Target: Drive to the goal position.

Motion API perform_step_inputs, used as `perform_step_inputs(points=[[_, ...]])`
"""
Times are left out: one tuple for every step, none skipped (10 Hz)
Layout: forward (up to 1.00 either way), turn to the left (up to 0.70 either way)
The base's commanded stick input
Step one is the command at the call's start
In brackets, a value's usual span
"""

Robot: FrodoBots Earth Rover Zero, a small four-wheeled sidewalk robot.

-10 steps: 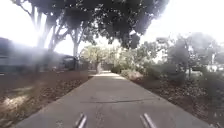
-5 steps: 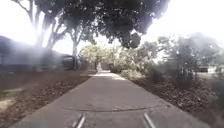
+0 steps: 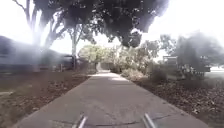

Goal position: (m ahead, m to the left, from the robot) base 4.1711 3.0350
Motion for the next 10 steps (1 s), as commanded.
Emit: perform_step_inputs(points=[[0.7,0.28],[0.7,0.13],[0.7,0.0],[0.7,0.0],[0.7,0.0],[0.7,0.0],[0.7,0.0],[0.7,0.0],[0.7,0.0],[0.7,0.0]])
